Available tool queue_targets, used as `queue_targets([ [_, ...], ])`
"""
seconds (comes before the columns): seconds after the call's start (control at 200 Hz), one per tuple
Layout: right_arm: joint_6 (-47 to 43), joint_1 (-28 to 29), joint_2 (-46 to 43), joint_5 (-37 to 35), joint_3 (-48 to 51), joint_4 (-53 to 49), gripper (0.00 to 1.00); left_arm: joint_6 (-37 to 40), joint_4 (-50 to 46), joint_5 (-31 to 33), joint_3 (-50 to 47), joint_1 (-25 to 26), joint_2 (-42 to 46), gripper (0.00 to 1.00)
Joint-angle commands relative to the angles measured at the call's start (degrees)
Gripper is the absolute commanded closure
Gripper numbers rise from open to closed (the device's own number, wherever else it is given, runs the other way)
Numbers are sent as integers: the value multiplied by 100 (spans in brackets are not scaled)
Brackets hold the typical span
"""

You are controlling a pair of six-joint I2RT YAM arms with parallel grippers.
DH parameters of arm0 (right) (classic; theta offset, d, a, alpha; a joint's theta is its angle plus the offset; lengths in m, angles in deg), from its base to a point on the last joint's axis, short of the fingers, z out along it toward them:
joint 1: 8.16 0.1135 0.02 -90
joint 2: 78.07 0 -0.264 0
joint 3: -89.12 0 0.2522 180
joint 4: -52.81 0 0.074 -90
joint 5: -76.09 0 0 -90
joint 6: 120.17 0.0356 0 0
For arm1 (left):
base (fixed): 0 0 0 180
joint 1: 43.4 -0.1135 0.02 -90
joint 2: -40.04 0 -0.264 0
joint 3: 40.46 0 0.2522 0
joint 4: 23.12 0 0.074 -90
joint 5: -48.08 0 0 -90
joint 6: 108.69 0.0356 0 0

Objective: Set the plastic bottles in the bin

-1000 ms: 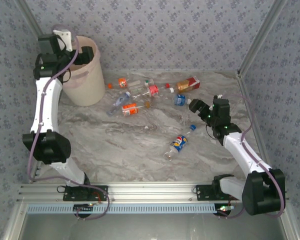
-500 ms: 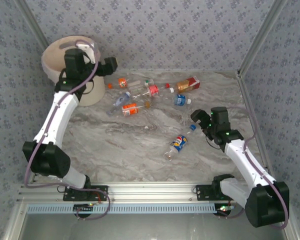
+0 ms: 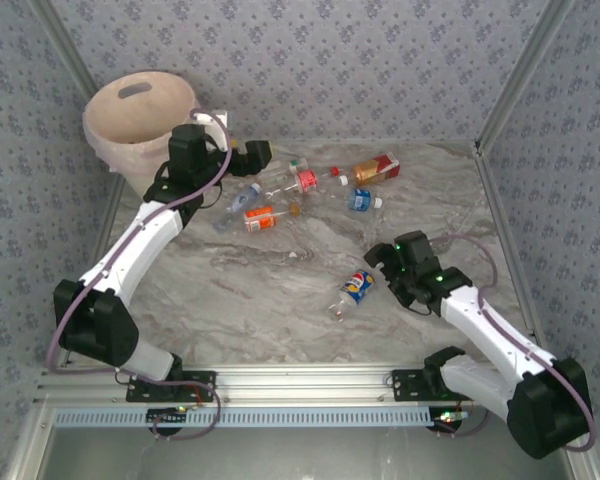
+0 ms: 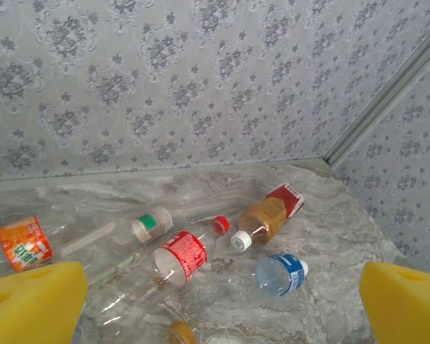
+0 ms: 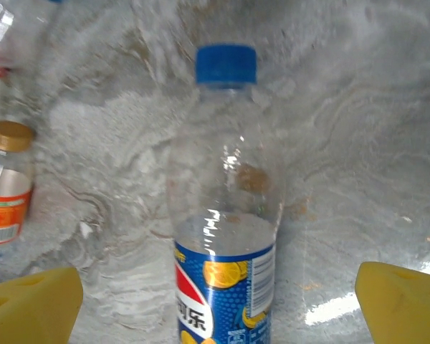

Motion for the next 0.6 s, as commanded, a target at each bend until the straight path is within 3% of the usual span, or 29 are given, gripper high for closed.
queue_targets([
  [0.0, 256, 148, 446, -143, -74, 189, 1, -72, 332, -290, 97, 40, -107, 2],
  [0.21, -315, 211, 1339, -115, -552, 127, 6, -97, 117, -244, -67, 58, 28, 2],
  [0.35, -636, 189, 1636, -324, -721, 168, 15, -256, 123, -366, -309, 58, 204, 2],
  [0.595, -736, 162, 2194, -293, -915, 507, 17, -492, 106, -638, -426, 58, 284, 2],
])
